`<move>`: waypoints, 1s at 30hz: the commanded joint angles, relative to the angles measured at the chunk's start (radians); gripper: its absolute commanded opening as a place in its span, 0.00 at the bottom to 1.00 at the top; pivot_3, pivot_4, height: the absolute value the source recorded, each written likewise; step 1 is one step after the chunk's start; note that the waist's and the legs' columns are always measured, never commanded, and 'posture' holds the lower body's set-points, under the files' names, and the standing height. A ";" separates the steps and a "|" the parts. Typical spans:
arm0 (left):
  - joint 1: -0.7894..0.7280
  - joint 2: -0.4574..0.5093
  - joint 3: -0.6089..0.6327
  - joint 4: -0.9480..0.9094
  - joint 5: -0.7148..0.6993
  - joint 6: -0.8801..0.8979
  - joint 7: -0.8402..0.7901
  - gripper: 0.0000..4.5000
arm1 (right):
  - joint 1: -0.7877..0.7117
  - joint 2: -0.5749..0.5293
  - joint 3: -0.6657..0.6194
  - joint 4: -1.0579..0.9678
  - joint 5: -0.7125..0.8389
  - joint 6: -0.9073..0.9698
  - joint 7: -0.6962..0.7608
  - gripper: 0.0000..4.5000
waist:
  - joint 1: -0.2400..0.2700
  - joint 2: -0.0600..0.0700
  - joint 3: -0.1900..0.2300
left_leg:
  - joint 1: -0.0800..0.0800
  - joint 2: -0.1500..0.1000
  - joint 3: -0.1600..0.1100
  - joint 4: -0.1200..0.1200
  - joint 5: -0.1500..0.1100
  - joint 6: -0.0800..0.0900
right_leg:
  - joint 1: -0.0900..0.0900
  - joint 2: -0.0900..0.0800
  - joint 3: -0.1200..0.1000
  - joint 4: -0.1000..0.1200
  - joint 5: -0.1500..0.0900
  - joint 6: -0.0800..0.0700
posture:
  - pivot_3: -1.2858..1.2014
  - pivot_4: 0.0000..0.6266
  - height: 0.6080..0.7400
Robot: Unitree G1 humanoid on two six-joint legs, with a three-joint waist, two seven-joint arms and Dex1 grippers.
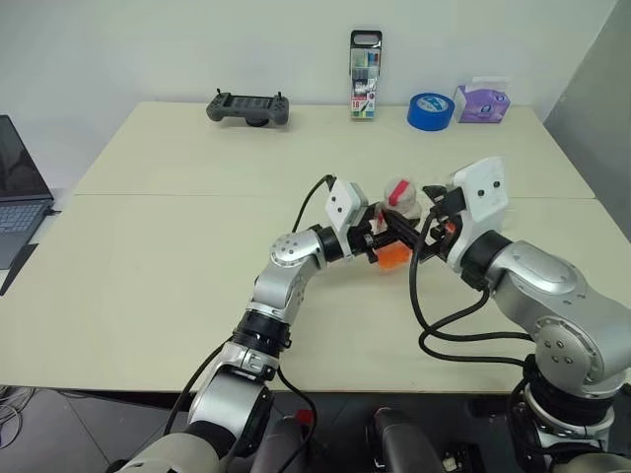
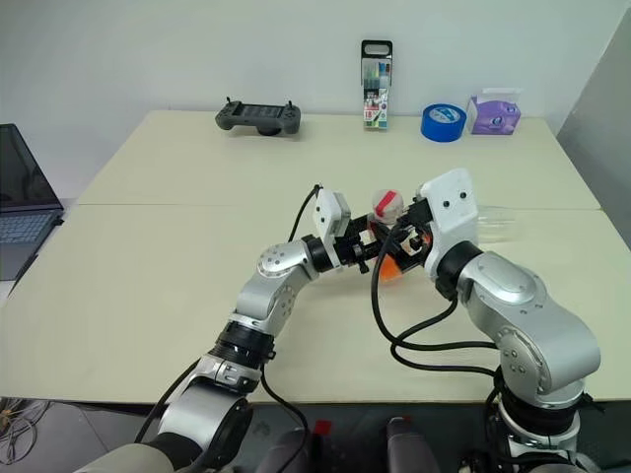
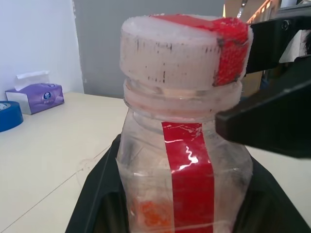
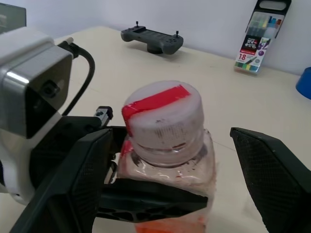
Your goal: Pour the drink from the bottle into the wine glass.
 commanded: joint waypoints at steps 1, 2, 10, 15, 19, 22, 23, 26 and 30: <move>-0.029 -0.005 0.009 -0.027 -0.005 -0.023 0.002 0.40 | -0.024 0.006 -0.007 -0.014 0.002 -0.032 -0.012 0.91 | 0.000 0.000 0.000 | 0.000 0.000 0.000 0.000 0.000 0.000 | 0.000 0.000 0.000 0.000 0.000 0.000 | 0.52 0.24 1.00; -0.028 -0.005 0.009 -0.027 -0.005 -0.023 0.003 0.40 | -0.029 0.009 -0.008 -0.005 0.000 -0.036 -0.017 0.91 | 0.000 0.000 0.000 | 0.000 0.000 0.000 0.000 0.000 0.000 | 0.000 0.000 0.000 0.000 0.000 0.000 | 0.52 0.24 1.00; -0.023 -0.008 0.006 -0.032 -0.004 -0.024 0.005 0.40 | -0.062 0.036 -0.026 0.057 0.000 -0.056 -0.040 0.91 | 0.000 0.000 0.000 | 0.000 0.000 0.000 0.000 0.000 0.000 | 0.000 0.000 0.000 0.000 0.000 0.000 | 0.52 0.24 1.00; -0.020 -0.003 0.005 -0.037 -0.002 -0.022 0.006 0.40 | -0.080 0.030 -0.030 0.068 0.000 -0.065 -0.046 0.71 | 0.000 0.000 0.000 | 0.000 0.000 0.000 0.000 0.000 0.000 | 0.000 0.000 0.000 0.000 0.000 0.000 | 0.52 0.24 1.00; -0.016 -0.001 0.004 -0.044 -0.001 -0.019 0.006 0.40 | -0.103 0.016 -0.031 0.051 0.010 -0.048 -0.049 0.40 | 0.000 0.000 0.000 | 0.000 0.000 0.000 0.000 0.000 0.000 | 0.000 0.000 0.000 0.000 0.000 0.000 | 0.52 0.24 1.00; -0.012 0.000 0.002 -0.047 0.000 -0.018 0.007 0.40 | -0.132 -0.012 -0.023 0.031 0.025 -0.024 -0.038 0.40 | 0.000 0.000 0.000 | 0.000 0.000 0.000 0.000 0.000 0.000 | 0.000 0.000 0.000 0.000 0.000 0.000 | 0.52 0.24 1.00; -0.012 0.000 0.002 -0.046 0.000 -0.018 0.007 0.40 | -0.150 -0.017 -0.028 0.020 0.039 -0.007 -0.033 0.40 | 0.000 0.000 0.000 | 0.000 0.000 0.000 0.000 0.000 0.000 | 0.000 0.000 0.000 0.000 0.000 0.000 | 0.52 0.24 1.00; -0.012 0.000 0.001 -0.043 0.002 -0.016 0.008 0.40 | -0.216 -0.021 -0.082 0.005 0.085 0.033 -0.022 0.40 | -0.001 0.000 0.000 | 0.000 0.000 0.000 0.000 0.000 0.000 | 0.000 0.000 0.000 0.000 0.000 0.000 | 0.52 0.24 1.00; -0.010 0.002 -0.002 -0.040 0.005 -0.014 0.008 0.40 | -0.276 0.038 -0.262 0.025 0.136 0.059 -0.070 0.39 | 0.001 0.001 0.000 | 0.000 0.000 0.000 0.000 0.000 0.000 | 0.000 0.000 0.000 0.000 0.000 0.000 | 0.52 0.24 1.00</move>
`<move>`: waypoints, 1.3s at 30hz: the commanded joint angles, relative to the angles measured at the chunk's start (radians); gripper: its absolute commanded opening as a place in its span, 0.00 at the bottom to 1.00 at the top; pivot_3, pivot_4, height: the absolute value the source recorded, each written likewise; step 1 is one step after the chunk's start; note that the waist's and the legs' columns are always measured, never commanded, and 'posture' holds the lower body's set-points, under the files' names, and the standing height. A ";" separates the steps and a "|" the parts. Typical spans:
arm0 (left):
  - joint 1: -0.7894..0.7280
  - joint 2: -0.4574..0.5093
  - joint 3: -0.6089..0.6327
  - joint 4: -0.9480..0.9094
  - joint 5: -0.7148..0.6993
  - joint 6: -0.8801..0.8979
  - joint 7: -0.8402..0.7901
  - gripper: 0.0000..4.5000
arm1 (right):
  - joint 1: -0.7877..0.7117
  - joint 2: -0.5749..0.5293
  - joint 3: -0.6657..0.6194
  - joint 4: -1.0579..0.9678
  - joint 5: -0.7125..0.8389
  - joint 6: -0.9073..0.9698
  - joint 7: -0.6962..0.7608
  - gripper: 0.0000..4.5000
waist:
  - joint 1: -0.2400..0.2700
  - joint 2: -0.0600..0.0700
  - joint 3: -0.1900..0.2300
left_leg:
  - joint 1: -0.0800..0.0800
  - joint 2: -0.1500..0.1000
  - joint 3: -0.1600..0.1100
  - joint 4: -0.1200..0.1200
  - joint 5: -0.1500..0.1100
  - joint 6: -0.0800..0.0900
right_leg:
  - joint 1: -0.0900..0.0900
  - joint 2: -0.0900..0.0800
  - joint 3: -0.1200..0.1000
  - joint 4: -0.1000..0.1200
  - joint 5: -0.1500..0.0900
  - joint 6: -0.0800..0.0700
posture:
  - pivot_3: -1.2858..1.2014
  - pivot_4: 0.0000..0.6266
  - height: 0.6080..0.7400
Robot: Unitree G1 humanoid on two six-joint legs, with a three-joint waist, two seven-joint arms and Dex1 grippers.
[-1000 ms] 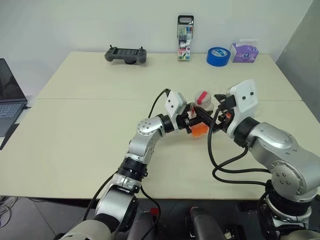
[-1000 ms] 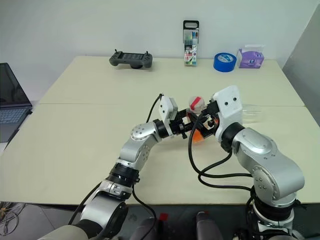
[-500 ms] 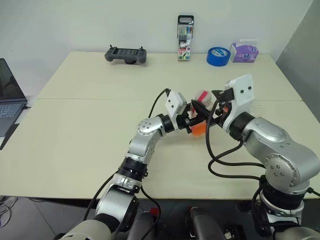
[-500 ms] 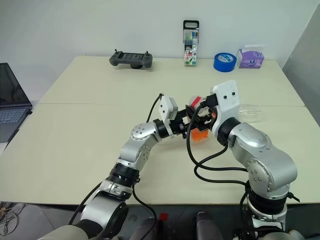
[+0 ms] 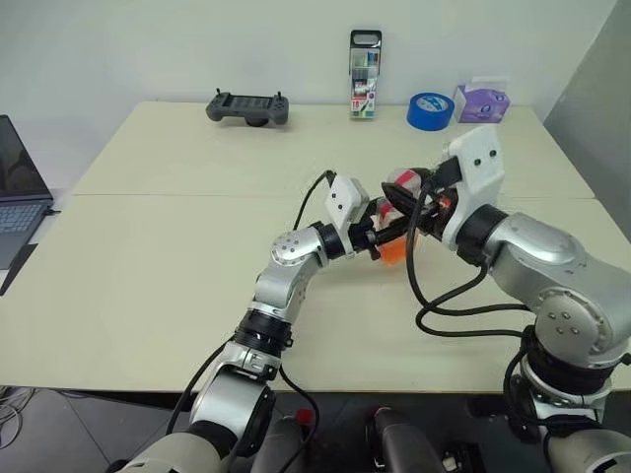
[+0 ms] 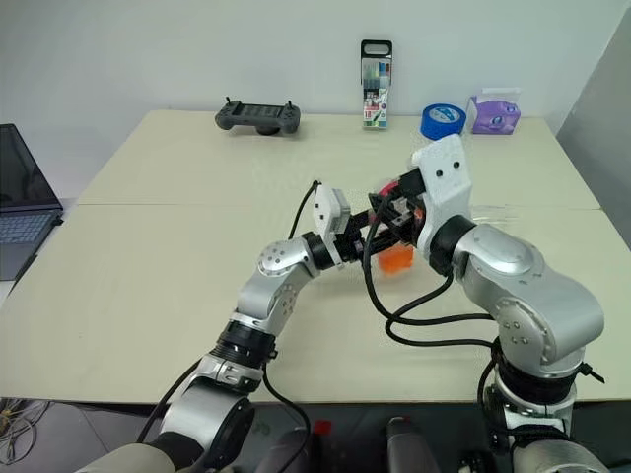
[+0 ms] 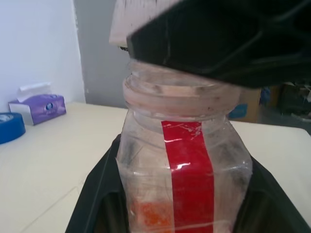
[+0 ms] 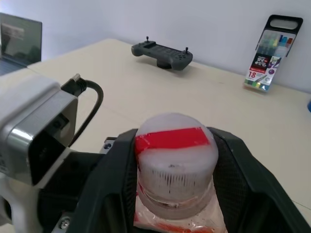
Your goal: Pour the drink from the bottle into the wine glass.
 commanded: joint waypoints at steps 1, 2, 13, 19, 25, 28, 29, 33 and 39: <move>-0.003 0.003 -0.003 -0.017 0.005 -0.009 0.001 0.40 | -0.038 0.028 -0.189 -0.036 0.026 -0.010 -0.052 0.39 | 0.002 0.000 0.000 | 0.000 0.000 0.000 0.000 0.000 0.000 | 0.000 0.000 -0.001 0.000 0.000 0.000 | 0.52 0.24 1.00; -0.002 0.003 -0.004 -0.013 0.009 -0.009 0.002 0.40 | -0.022 0.043 -0.253 -0.028 0.016 -0.029 -0.078 0.39 | 0.002 0.000 0.000 | 0.000 0.000 0.000 0.000 0.000 0.000 | 0.001 0.000 -0.001 -0.001 0.000 0.000 | 0.52 0.24 1.00; -0.015 0.002 0.013 0.002 0.010 -0.015 0.020 0.40 | 0.610 0.031 -0.206 0.144 -0.211 -0.378 -0.092 0.39 | 0.002 0.001 -0.001 | -0.001 -0.001 0.004 -0.001 0.000 0.000 | 0.000 -0.002 0.001 0.000 0.000 0.001 | 0.52 0.24 1.00; -0.040 0.023 0.037 0.022 0.016 -0.014 0.036 0.40 | 0.684 0.057 -0.122 0.323 -0.265 -0.563 -0.066 0.39 | -0.016 0.001 -0.001 | 0.004 0.000 0.008 -0.001 0.000 0.001 | 0.001 0.003 0.005 0.000 -0.002 0.004 | 0.52 0.24 1.00; -0.059 0.067 0.070 0.067 0.023 -0.031 0.063 0.40 | 0.661 0.026 -0.115 0.311 -0.278 -0.578 -0.080 0.83 | -0.012 0.001 -0.001 | 0.003 0.000 0.007 -0.001 0.000 0.001 | 0.001 0.004 0.004 0.000 -0.001 0.002 | 0.52 0.24 1.00; -0.066 0.082 0.093 0.100 0.028 -0.042 0.088 0.40 | 0.711 -0.025 -0.063 0.304 -0.320 -0.587 -0.053 0.84 | 0.000 0.001 -0.001 | 0.002 0.001 0.006 -0.001 0.000 0.001 | 0.001 0.003 0.003 0.000 -0.001 0.002 | 0.52 0.24 1.00; -0.069 0.085 0.098 0.110 0.030 -0.047 0.094 0.40 | 0.721 -0.038 -0.054 0.302 -0.328 -0.590 -0.049 0.84 | 0.000 0.001 -0.001 | 0.002 0.000 0.006 -0.001 0.000 0.001 | 0.001 0.003 0.003 -0.001 -0.001 0.002 | 0.52 0.24 1.00; -0.089 0.116 0.127 0.166 0.038 -0.074 0.118 0.40 | 0.696 -0.054 -0.066 0.244 -0.318 -0.542 -0.063 0.84 | 0.001 0.001 -0.001 | 0.002 0.000 0.007 0.000 0.000 0.001 | 0.001 0.002 0.004 0.000 -0.001 0.002 | 0.52 0.24 1.00; -0.143 0.161 0.176 0.268 0.049 -0.117 0.168 0.40 | 0.647 -0.080 -0.040 0.260 -0.370 -0.551 -0.086 0.84 | 0.002 0.001 -0.001 | 0.002 0.000 0.006 0.000 0.000 0.001 | 0.001 0.002 0.002 -0.001 -0.001 0.002 | 0.52 0.24 1.00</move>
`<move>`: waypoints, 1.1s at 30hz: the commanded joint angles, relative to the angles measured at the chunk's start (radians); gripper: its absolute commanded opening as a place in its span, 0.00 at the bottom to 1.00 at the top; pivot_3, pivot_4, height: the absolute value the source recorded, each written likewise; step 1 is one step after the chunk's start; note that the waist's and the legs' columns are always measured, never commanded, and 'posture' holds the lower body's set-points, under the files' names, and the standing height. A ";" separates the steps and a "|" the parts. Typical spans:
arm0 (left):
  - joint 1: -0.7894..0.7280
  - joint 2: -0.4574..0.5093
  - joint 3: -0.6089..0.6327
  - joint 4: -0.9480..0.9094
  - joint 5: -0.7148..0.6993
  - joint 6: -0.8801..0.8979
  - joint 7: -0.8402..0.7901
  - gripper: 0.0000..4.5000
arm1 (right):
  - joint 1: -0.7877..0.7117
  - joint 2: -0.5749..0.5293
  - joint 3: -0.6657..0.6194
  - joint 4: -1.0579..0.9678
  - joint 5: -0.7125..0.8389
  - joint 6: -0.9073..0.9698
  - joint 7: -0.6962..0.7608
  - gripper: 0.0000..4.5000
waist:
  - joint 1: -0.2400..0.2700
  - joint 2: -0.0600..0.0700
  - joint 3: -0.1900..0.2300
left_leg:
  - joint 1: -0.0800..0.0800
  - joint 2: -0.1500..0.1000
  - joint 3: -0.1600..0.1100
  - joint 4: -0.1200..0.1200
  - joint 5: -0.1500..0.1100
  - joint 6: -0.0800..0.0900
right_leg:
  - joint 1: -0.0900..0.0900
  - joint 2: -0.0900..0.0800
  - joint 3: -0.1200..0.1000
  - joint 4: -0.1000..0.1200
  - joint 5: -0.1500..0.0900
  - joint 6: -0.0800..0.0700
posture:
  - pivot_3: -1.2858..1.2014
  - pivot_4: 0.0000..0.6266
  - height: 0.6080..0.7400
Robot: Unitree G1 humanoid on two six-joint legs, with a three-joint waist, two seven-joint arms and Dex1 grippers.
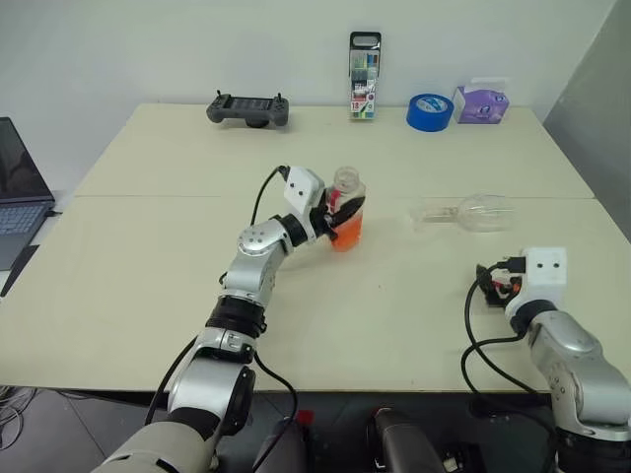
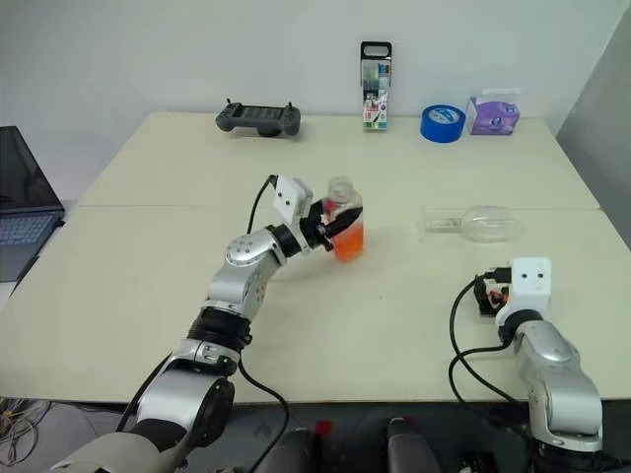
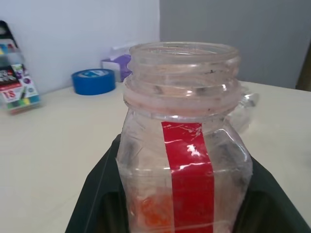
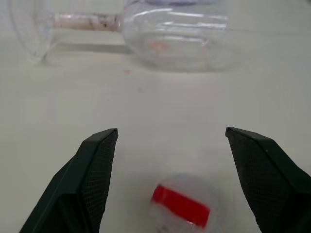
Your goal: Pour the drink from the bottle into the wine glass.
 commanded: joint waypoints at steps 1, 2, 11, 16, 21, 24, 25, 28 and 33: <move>-0.062 0.031 0.053 0.036 0.002 -0.042 0.046 0.40 | -0.036 -0.014 0.024 -0.052 0.003 -0.011 0.019 0.84 | -0.002 0.000 0.000 | 0.000 0.000 0.000 0.000 0.000 0.000 | 0.000 0.000 0.000 0.000 0.000 0.000 | 0.52 0.24 1.00; -0.073 0.043 0.065 0.056 0.005 -0.045 0.061 0.40 | -0.056 -0.018 0.051 -0.086 0.038 0.000 0.062 0.84 | -0.004 0.000 0.000 | 0.000 0.000 0.000 0.000 0.000 0.000 | 0.000 0.000 0.000 0.000 0.000 0.000 | 0.52 0.24 1.00; -0.065 0.155 0.169 0.189 0.041 -0.061 0.282 0.40 | -0.391 0.045 0.373 -0.089 0.205 0.100 0.268 0.84 | -0.016 -0.001 0.001 | -0.001 0.001 -0.005 0.000 0.000 0.000 | 0.000 0.002 -0.005 0.001 0.001 -0.002 | 0.52 0.24 1.00; -0.033 0.196 0.228 0.224 0.030 -0.102 0.356 0.40 | -0.548 0.162 0.533 0.123 0.112 -0.015 0.280 0.84 | -0.011 -0.001 0.000 | -0.001 0.001 -0.006 0.000 0.000 0.000 | -0.001 -0.002 -0.003 0.001 0.002 -0.002 | 0.52 0.24 1.00; -0.007 0.220 0.264 0.222 0.020 -0.124 0.379 0.40 | -0.587 0.231 0.564 0.211 0.089 -0.044 0.284 0.84 | -0.004 -0.003 0.000 | -0.001 0.000 -0.007 0.000 0.000 -0.001 | -0.001 -0.007 -0.003 0.001 0.002 -0.002 | 0.52 0.24 1.00; 0.007 0.227 0.282 0.212 0.009 -0.123 0.378 0.40 | -0.581 0.248 0.577 0.214 0.088 -0.038 0.294 0.84 | -0.003 -0.003 0.000 | -0.001 0.000 -0.007 0.001 0.000 -0.001 | -0.002 -0.008 -0.003 0.001 0.002 -0.003 | 0.52 0.24 1.00; 0.012 0.231 0.290 0.208 0.005 -0.122 0.384 0.40 | -0.575 0.251 0.585 0.212 0.084 -0.035 0.297 0.84 | -0.004 -0.003 0.000 | -0.001 0.000 -0.007 0.001 0.000 -0.001 | -0.002 -0.008 -0.003 0.001 0.002 -0.003 | 0.52 0.24 1.00; 0.020 0.238 0.306 0.200 -0.007 -0.115 0.393 0.40 | -0.564 0.259 0.596 0.208 0.075 -0.031 0.301 0.84 | -0.006 -0.003 -0.001 | 0.000 0.000 -0.008 0.000 0.000 -0.001 | -0.002 -0.008 -0.004 0.002 0.002 -0.003 | 0.52 0.24 1.00; 0.022 0.243 0.318 0.196 -0.030 -0.104 0.374 0.40 | -0.549 0.275 0.610 0.206 0.069 -0.023 0.290 0.84 | -0.011 -0.003 -0.001 | 0.000 0.001 -0.008 0.000 0.000 -0.001 | -0.002 -0.007 -0.004 0.002 0.003 -0.003 | 0.52 0.24 1.00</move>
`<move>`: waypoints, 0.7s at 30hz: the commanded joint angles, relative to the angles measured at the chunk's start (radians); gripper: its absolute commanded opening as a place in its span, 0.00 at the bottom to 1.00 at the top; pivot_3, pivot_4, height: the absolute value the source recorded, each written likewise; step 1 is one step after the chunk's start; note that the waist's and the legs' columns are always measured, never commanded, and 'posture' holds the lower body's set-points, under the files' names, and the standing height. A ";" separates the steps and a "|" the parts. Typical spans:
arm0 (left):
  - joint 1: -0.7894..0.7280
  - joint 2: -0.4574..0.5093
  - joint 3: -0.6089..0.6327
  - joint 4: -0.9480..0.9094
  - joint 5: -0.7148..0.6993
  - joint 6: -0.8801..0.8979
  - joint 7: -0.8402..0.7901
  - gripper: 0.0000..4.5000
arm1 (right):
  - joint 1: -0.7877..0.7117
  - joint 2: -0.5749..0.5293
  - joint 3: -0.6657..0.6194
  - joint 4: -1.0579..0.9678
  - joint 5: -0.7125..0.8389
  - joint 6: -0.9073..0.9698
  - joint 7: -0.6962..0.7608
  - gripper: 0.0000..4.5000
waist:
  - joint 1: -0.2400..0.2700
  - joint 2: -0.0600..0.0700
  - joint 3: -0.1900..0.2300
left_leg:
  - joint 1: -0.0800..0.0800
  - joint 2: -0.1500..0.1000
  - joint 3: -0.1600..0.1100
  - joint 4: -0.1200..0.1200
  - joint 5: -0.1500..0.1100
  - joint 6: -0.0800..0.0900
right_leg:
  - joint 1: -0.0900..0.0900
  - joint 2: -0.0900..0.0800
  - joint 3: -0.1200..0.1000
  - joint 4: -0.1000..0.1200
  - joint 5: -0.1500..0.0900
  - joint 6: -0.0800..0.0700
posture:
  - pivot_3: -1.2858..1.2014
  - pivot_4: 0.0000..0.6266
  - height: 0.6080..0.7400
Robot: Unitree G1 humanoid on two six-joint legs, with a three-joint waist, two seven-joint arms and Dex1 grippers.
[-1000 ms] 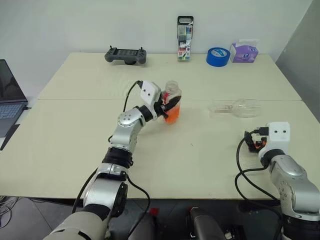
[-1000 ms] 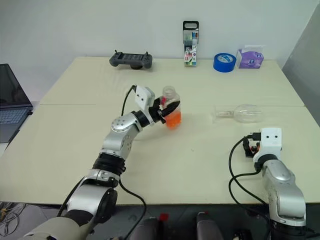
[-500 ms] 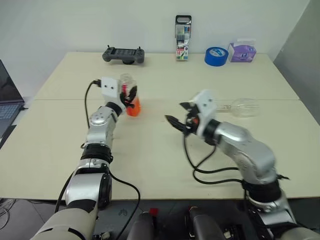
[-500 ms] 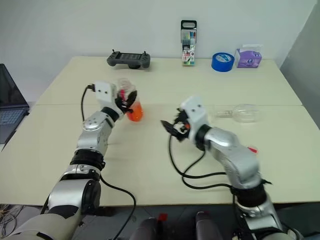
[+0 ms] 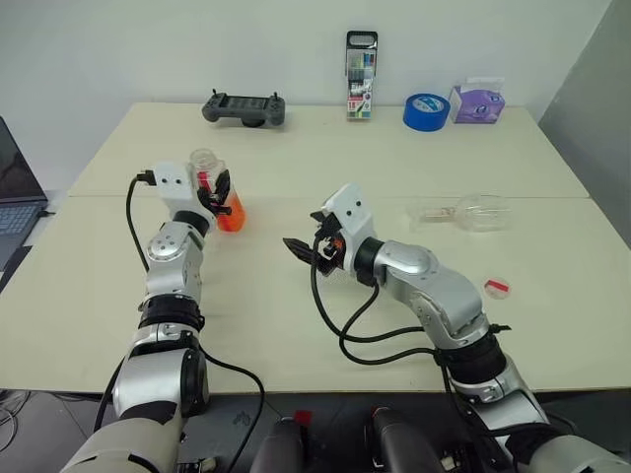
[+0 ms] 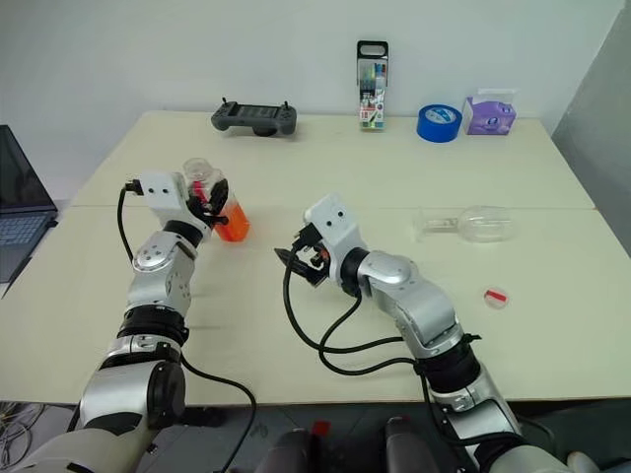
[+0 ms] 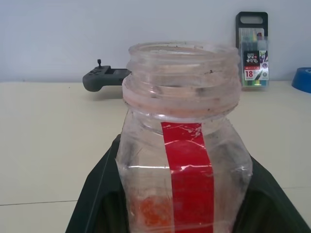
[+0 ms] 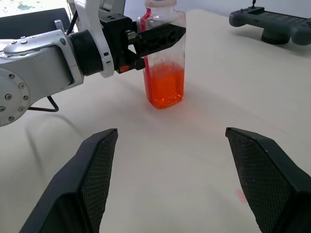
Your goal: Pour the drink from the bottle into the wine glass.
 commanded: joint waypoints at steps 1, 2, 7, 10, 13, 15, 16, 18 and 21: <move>0.002 0.030 0.019 -0.036 -0.016 0.012 -0.012 0.40 | 0.008 0.021 0.004 -0.037 -0.007 -0.002 -0.004 0.84 | -0.001 0.000 0.000 | 0.000 0.000 0.000 0.000 0.000 0.000 | 0.000 0.000 0.000 0.000 0.000 0.000 | 0.52 0.24 1.00; 0.003 0.031 0.016 -0.038 -0.018 0.018 -0.018 0.40 | 0.010 0.023 0.005 -0.039 -0.007 0.000 -0.005 0.84 | -0.001 0.000 0.000 | 0.000 0.000 0.000 0.000 0.000 0.000 | 0.000 0.000 0.000 0.000 0.000 0.000 | 0.52 0.24 1.00; 0.006 0.034 0.005 -0.044 -0.008 0.041 -0.012 0.40 | 0.029 0.027 0.001 -0.049 -0.008 0.008 -0.010 0.84 | -0.001 0.000 0.000 | 0.000 0.000 0.000 0.000 0.000 0.000 | 0.000 0.000 0.000 0.000 0.000 0.000 | 0.52 0.24 1.00; 0.011 0.035 0.006 -0.049 -0.005 0.048 -0.007 0.40 | 0.032 0.025 -0.001 -0.051 -0.011 0.010 -0.008 0.84 | -0.001 0.000 0.000 | 0.000 0.000 0.000 0.000 0.000 0.000 | 0.000 0.000 0.000 0.000 0.000 0.000 | 0.52 0.24 1.00; 0.012 0.036 0.007 -0.049 -0.002 0.056 0.003 0.62 | 0.029 0.019 -0.011 -0.045 -0.015 0.008 -0.006 0.84 | -0.001 0.000 0.000 | 0.000 0.000 0.000 0.000 0.000 0.000 | 0.000 0.000 0.000 0.000 0.000 0.000 | 0.52 0.24 1.00; 0.016 0.037 0.007 -0.052 -0.001 0.060 0.005 0.76 | 0.026 0.013 -0.023 -0.035 -0.018 0.003 -0.006 0.84 | -0.001 0.000 0.000 | 0.000 0.000 0.000 0.000 0.000 0.000 | 0.000 0.000 0.000 0.000 0.000 0.000 | 0.52 0.24 1.00; 0.019 0.037 0.007 -0.056 -0.001 0.062 0.005 0.83 | 0.026 0.010 -0.028 -0.032 -0.019 0.002 -0.007 0.84 | -0.001 0.000 0.000 | 0.000 0.000 0.000 0.000 0.000 0.000 | 0.000 0.000 0.000 0.000 0.000 0.000 | 0.52 0.24 1.00; 0.028 0.038 0.008 -0.065 -0.003 0.067 0.006 0.97 | 0.030 0.008 -0.036 -0.032 -0.020 0.002 -0.010 0.84 | -0.001 0.000 0.000 | 0.000 -0.001 0.000 0.000 0.000 0.000 | 0.000 0.000 0.000 0.000 0.000 0.000 | 0.52 0.24 1.00; 0.037 0.042 0.008 -0.075 -0.002 0.074 0.007 0.99 | 0.034 0.009 -0.042 -0.035 -0.022 0.005 -0.012 0.84 | 0.000 0.000 0.000 | -0.001 -0.001 0.000 0.000 0.000 0.000 | 0.000 0.000 0.000 0.000 0.000 0.000 | 0.52 0.24 1.00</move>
